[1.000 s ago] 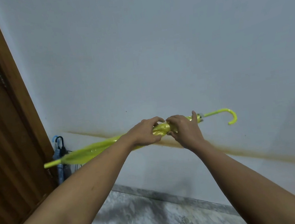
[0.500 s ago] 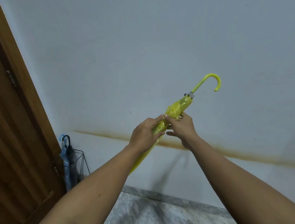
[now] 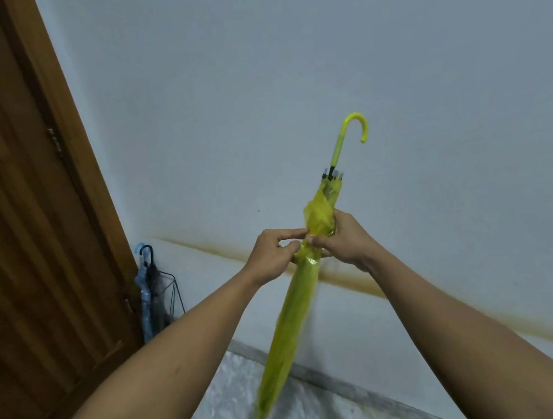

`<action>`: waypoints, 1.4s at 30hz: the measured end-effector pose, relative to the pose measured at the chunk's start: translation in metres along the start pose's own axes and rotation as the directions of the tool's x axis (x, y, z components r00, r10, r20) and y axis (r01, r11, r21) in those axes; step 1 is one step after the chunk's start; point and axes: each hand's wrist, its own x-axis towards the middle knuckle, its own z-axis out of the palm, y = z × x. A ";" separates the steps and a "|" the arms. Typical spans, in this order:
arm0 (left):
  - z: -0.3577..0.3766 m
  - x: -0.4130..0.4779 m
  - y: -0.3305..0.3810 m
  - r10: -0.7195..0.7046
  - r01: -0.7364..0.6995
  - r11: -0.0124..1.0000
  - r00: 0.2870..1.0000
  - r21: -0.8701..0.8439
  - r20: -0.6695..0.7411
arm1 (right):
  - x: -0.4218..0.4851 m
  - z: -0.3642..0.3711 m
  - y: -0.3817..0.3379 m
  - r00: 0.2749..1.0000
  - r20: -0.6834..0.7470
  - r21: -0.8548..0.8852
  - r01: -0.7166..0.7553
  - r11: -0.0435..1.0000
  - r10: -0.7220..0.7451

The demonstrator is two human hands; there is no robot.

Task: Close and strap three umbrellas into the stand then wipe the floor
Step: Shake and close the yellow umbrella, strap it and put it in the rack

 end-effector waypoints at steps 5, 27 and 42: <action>0.013 0.013 -0.006 -0.063 0.060 0.997 0.995 -0.041 -0.080 | 0.022 -0.008 0.014 0.998 -0.050 -0.062 0.036 0.997 -0.039; -0.137 0.014 -0.088 -0.173 0.261 0.954 0.880 0.146 -0.442 | 0.125 0.175 0.016 0.922 0.316 -0.109 0.271 0.956 -0.225; -0.353 0.113 -0.188 -0.304 0.228 0.951 0.818 -0.210 -0.488 | 0.305 0.355 -0.023 0.930 0.278 -0.136 0.287 0.948 -0.242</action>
